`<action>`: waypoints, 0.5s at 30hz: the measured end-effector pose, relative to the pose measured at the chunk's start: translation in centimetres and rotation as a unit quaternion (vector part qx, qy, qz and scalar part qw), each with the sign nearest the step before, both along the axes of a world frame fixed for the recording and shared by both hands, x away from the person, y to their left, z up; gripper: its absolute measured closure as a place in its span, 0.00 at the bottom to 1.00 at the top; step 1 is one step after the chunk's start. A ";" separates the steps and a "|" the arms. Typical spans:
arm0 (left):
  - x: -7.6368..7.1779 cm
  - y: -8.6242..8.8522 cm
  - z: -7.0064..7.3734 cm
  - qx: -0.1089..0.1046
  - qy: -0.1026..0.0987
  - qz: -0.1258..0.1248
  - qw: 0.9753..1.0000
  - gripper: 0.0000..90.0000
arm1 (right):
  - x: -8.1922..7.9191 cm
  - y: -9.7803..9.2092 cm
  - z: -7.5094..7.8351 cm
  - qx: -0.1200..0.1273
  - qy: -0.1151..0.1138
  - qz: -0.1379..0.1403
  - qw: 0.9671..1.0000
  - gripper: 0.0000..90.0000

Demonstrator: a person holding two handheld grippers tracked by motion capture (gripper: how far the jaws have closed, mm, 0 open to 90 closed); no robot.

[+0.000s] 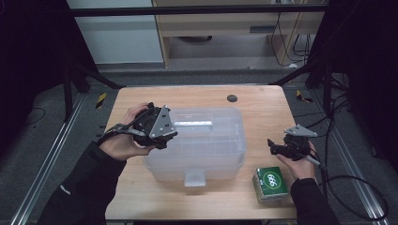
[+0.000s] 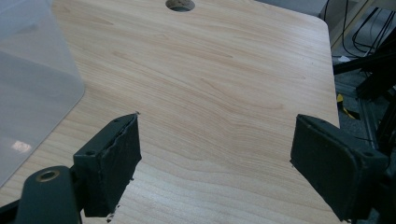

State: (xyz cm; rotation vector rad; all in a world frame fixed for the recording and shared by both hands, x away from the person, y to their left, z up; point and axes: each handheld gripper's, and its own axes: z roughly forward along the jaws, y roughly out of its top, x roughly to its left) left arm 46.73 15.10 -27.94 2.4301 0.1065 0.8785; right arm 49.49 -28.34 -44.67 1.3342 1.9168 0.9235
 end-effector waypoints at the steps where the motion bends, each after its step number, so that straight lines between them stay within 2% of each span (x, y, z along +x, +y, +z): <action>1: 0.0 -0.2 -0.2 0.004 -0.002 -0.001 1.000 0.33 | 0.0 0.0 0.0 -0.002 0.000 0.000 1.000 0.18; 2: 0.0 -0.2 -0.2 0.004 -0.002 -0.001 1.000 0.33 | 0.0 0.0 0.0 -0.002 0.000 0.000 1.000 0.18; 3: 0.0 -0.3 -0.3 0.005 -0.011 0.007 1.000 0.33 | 0.0 0.0 0.0 -0.002 0.001 0.000 1.000 0.18; 4: 0.1 -0.5 -0.4 0.009 -0.009 0.001 1.000 0.33 | 0.0 0.0 0.0 -0.002 0.001 0.000 1.000 0.18; 8: 0.1 -0.9 -0.7 0.020 -0.014 0.003 1.000 0.35 | 0.0 0.0 0.0 -0.002 0.002 0.000 1.000 0.19; 10: 0.1 -1.0 -0.9 0.016 -0.013 0.005 1.000 0.36 | 0.0 0.0 0.0 -0.003 0.002 0.001 1.000 0.19; 15: 0.3 -1.5 -1.2 0.033 -0.019 0.005 0.999 0.39 | 0.1 0.0 0.0 -0.004 0.001 0.001 1.000 0.19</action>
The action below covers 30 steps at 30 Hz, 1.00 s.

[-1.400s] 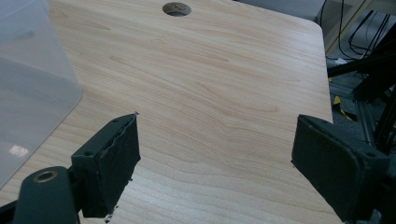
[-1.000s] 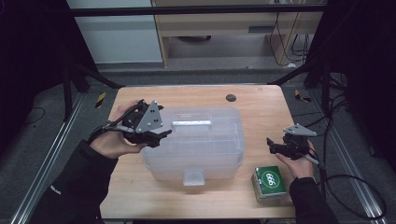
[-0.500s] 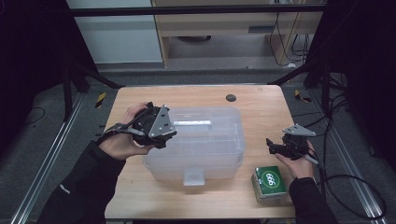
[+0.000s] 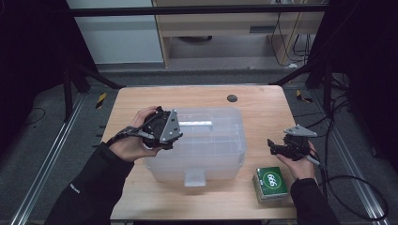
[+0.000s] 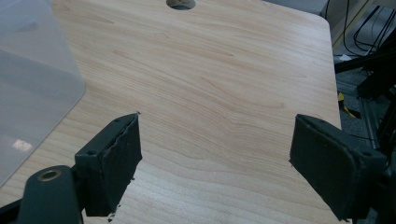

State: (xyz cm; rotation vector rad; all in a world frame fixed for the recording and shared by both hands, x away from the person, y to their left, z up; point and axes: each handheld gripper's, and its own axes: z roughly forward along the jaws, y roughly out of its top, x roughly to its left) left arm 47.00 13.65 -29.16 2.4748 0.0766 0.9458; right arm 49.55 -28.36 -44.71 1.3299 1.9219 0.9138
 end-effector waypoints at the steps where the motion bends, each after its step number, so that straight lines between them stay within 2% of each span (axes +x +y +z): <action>1: 0.0 -0.1 -0.1 0.003 -0.003 0.001 1.000 0.39 | 0.0 0.0 0.0 0.000 0.000 0.000 1.000 0.19; 3: 0.1 -0.5 -0.3 0.021 -0.010 0.002 1.000 0.40 | 0.0 0.0 0.0 0.000 0.000 0.000 1.000 0.19; 7: 0.2 -0.9 -0.7 0.027 -0.013 0.003 1.000 0.44 | 0.0 0.0 0.0 0.001 0.002 0.000 1.000 0.19; 8: 0.2 -1.1 -0.7 0.036 -0.021 0.004 0.999 0.46 | 0.0 0.0 0.0 0.001 0.002 0.001 1.000 0.20; 11: 0.2 -1.3 -1.0 0.029 -0.020 0.008 0.999 0.49 | 0.0 0.0 0.0 0.003 0.003 0.001 1.000 0.20; 14: 0.3 -1.5 -1.2 0.046 -0.032 0.010 0.998 0.52 | -0.1 0.1 0.1 0.004 0.002 0.002 1.000 0.21; 21: 0.2 -2.0 -1.3 0.055 -0.039 0.014 0.998 0.60 | 0.0 0.2 0.1 0.001 0.001 0.004 1.000 0.21; 25: 0.3 -2.4 -1.5 0.080 -0.050 0.018 0.995 0.62 | 0.0 0.2 0.1 0.002 0.003 0.004 1.000 0.22; 28: 0.4 -2.5 -1.7 0.079 -0.051 0.018 0.995 0.64 | 0.0 0.2 0.0 0.002 0.003 0.004 1.000 0.22; 29: 0.4 -2.6 -1.7 0.088 -0.054 0.019 0.994 0.65 | 0.0 0.2 0.0 0.002 0.003 0.004 1.000 0.22; 30: 0.4 -2.7 -1.8 0.087 -0.055 0.019 0.995 0.66 | 0.0 0.2 0.0 0.002 0.003 0.004 1.000 0.22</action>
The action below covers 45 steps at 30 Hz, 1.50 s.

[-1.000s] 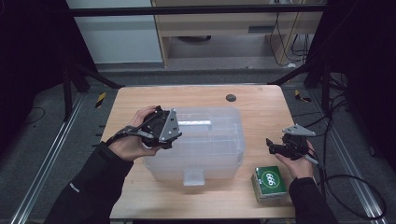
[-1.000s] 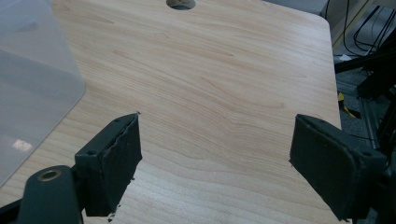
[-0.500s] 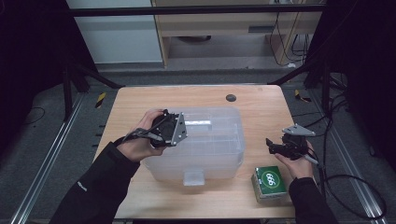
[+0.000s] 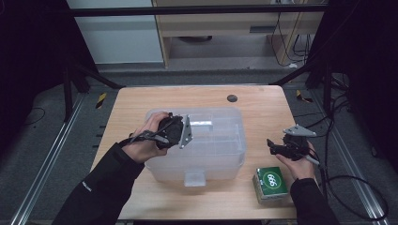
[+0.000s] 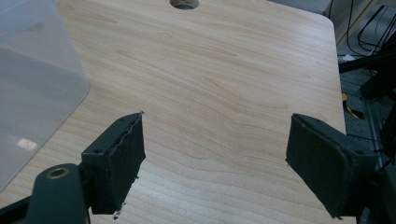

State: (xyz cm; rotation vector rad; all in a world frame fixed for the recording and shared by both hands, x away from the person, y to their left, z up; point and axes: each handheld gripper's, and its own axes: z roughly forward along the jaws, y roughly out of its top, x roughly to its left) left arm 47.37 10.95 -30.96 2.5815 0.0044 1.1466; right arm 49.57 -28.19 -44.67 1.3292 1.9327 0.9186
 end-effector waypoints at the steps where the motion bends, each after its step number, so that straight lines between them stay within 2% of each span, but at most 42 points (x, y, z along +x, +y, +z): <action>1: 0.0 0.0 0.0 0.000 0.000 0.000 1.000 0.67 | 0.0 0.0 0.0 0.000 0.000 0.000 1.000 0.22; 4: 0.0 -0.2 0.1 0.018 -0.007 0.004 1.000 0.69 | 0.0 0.0 0.0 0.000 0.000 0.001 1.000 0.22; 10: 0.0 -0.3 0.2 0.020 -0.013 0.004 1.000 0.76 | -0.1 0.1 0.1 0.006 0.003 0.002 1.000 0.24; 24: -0.1 -0.7 0.4 0.040 -0.013 0.008 0.999 0.80 | -0.4 0.5 0.8 0.013 -0.004 0.018 1.000 0.29; 32: 0.0 -0.8 0.6 0.042 -0.011 0.006 0.999 0.81 | -1.0 1.5 1.7 0.012 -0.011 0.045 0.999 0.34; 38: 0.1 -0.8 0.8 0.045 -0.009 0.005 0.999 0.81 | -1.8 2.8 2.8 0.023 -0.019 0.077 0.997 0.39; 41: 0.1 -0.8 0.9 0.048 -0.009 0.005 0.999 0.81 | -2.0 3.0 3.0 0.023 -0.022 0.083 0.996 0.41; 45: 0.2 -0.7 1.0 0.040 -0.012 0.005 0.999 0.81 | -2.6 3.3 3.5 0.030 -0.028 0.095 0.995 0.47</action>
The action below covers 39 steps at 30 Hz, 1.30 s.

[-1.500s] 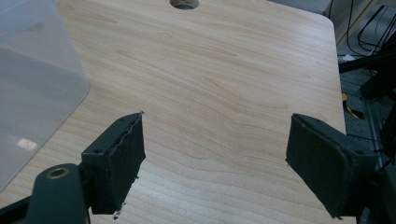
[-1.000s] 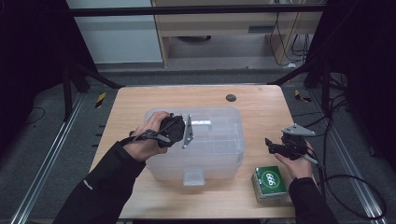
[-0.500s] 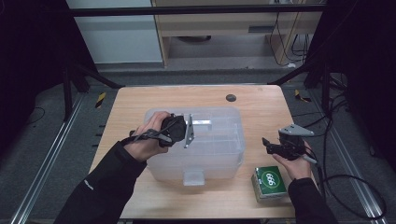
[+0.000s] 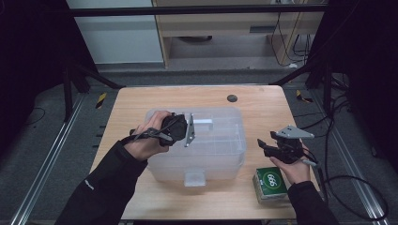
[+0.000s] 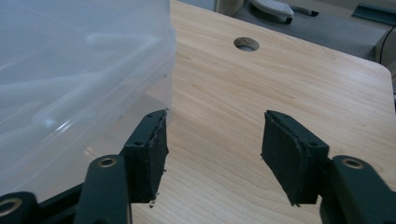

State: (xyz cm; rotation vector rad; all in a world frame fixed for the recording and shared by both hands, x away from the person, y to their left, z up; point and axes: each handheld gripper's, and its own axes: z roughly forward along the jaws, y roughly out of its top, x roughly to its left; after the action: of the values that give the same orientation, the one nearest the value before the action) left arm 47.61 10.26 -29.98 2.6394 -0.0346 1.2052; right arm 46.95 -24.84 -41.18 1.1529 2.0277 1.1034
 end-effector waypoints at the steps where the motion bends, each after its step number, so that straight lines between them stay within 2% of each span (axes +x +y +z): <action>1: 0.0 0.0 0.1 -0.001 -0.002 0.001 1.000 0.81 | -0.1 0.0 0.0 0.003 0.001 0.004 1.000 0.48; 5: 0.3 0.0 0.3 -0.003 -0.002 0.004 1.000 0.81 | -0.7 0.0 0.1 0.002 0.003 0.015 1.000 0.55; 11: 0.6 0.0 0.6 -0.013 -0.010 0.010 1.000 0.80 | -1.6 0.1 0.4 0.020 0.013 0.037 0.999 0.69; 13: 0.7 0.0 0.6 -0.016 -0.011 0.011 1.000 0.80 | -1.8 0.2 0.4 0.020 0.015 0.041 0.999 0.70; 14: 0.8 0.1 0.7 -0.019 -0.010 0.012 1.000 0.80 | -1.9 0.2 0.3 0.018 0.016 0.044 0.999 0.72; 15: 1.1 0.1 0.7 -0.031 -0.009 0.013 0.999 0.80 | -2.2 0.4 0.2 0.015 0.022 0.052 0.998 0.77; 18: 1.3 0.1 0.9 -0.035 -0.009 0.017 0.999 0.80 | -2.4 0.5 0.1 0.014 0.027 0.058 0.998 0.79; 21: 1.8 0.2 1.1 -0.045 -0.011 0.016 0.999 0.79 | -2.8 0.9 0.0 0.014 0.035 0.070 0.997 0.87; 26: 2.2 0.2 1.3 -0.049 -0.008 0.019 0.999 0.79 | -3.2 1.1 -0.1 0.018 0.040 0.080 0.996 0.95; 28: 2.4 0.2 1.6 -0.047 -0.005 0.027 0.999 0.79 | -3.3 1.3 -0.1 0.021 0.042 0.090 0.995 1.00; 33: 2.8 0.2 1.8 -0.048 -0.004 0.031 0.998 0.79 | -3.6 1.8 0.0 0.020 0.045 0.100 0.994 1.00; 38: 3.2 0.2 1.9 -0.055 -0.004 0.036 0.998 0.79 | -3.8 2.6 0.4 0.037 0.042 0.116 0.992 1.00; 39: 3.4 0.1 2.0 -0.056 -0.006 0.039 0.998 0.79 | -3.8 2.7 0.3 0.049 0.046 0.119 0.991 1.00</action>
State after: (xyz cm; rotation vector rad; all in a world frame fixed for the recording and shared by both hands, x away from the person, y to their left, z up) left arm 51.03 10.39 -27.96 2.5575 0.1312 1.2090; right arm 43.18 -22.13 -40.85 1.0464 2.2499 1.2980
